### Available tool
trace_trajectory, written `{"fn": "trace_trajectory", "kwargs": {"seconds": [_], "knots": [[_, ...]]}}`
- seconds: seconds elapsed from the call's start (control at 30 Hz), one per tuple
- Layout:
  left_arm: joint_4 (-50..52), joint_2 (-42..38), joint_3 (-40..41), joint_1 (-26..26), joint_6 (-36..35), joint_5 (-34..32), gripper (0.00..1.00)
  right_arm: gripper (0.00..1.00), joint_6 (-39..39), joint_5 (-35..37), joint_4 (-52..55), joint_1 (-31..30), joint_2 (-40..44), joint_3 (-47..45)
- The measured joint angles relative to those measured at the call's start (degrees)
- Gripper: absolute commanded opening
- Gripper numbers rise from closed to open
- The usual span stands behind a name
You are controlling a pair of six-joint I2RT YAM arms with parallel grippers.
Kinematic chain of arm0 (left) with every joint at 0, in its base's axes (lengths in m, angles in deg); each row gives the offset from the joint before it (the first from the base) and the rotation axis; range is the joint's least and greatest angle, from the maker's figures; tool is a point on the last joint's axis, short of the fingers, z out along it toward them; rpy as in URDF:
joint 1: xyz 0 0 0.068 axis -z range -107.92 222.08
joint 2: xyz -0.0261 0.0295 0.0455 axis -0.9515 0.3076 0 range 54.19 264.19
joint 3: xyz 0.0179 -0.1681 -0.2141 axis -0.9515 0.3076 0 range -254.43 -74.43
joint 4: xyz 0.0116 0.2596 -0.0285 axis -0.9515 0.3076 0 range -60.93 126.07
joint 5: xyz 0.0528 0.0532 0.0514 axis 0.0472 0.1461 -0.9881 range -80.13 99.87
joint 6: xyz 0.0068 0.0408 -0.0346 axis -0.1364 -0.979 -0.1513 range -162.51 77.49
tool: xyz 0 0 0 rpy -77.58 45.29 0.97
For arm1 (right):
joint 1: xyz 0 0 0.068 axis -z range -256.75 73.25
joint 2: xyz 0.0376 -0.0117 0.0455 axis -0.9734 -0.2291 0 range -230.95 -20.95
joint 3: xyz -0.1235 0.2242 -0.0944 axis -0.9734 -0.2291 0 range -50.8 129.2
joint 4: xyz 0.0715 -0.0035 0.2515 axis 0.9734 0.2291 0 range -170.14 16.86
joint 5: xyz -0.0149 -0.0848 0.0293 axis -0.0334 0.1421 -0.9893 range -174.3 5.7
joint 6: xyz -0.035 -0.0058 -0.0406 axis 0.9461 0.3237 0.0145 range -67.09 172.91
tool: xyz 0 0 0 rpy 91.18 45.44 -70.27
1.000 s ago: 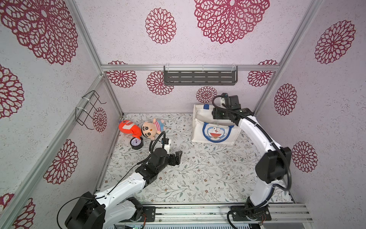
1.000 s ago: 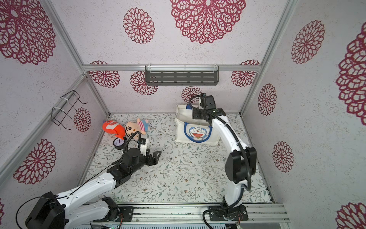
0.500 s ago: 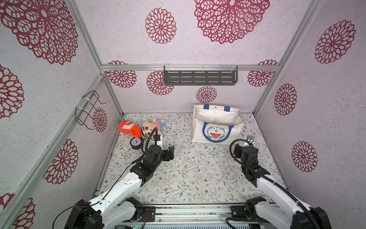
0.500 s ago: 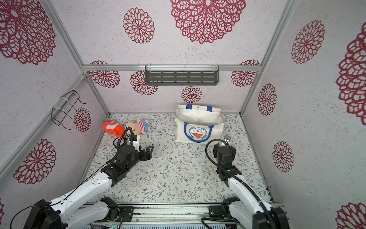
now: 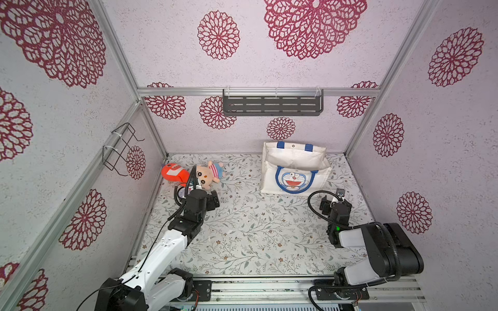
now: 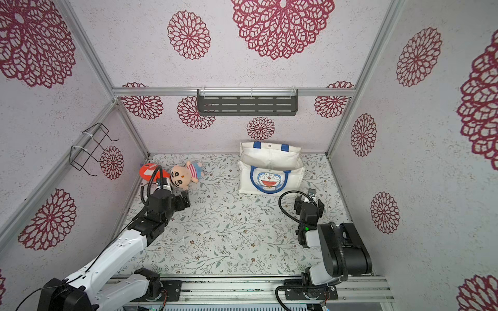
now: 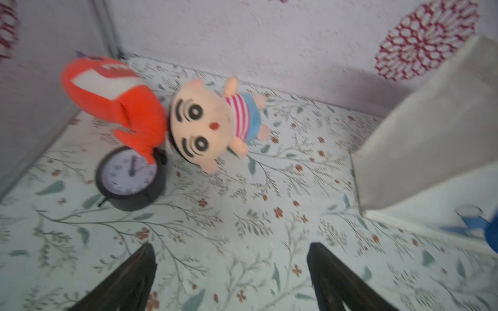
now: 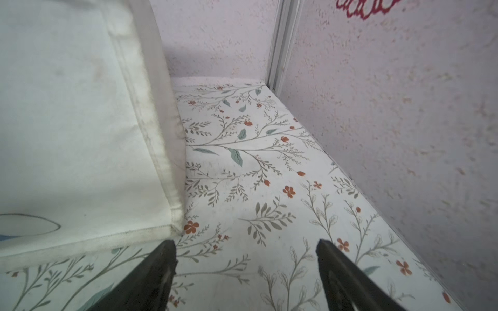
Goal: Put the compass set into the canvas bag
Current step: Reset both arms
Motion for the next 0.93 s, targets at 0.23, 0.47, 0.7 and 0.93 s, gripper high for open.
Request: {"fn": "trace_trajectory", "kwargs": {"seconds": [0.23,0.47,0.7,0.93], "knots": [[-8.39,0.63,4.83,-12.68,-9.40,-2.49,0.93,0.99,-0.85,-3.43,-2.89,2.10,-1.25,-1.36],[-30.12,10.69,18.67,-23.04,-15.37,11.21,0.92,0.99,-0.98,-3.85,-3.50,1.86,-1.25,-1.33],[-58.75,27.71,19.58,-24.61,-16.90,18.97,0.93,0.99,-0.98,-3.80,-3.52,1.55,-1.25,-1.33],[-55.80,28.63,14.14,-25.11,-15.80,17.88,0.98,0.99,-0.98,-3.82,-3.48,1.42,-1.27,-0.94]]}}
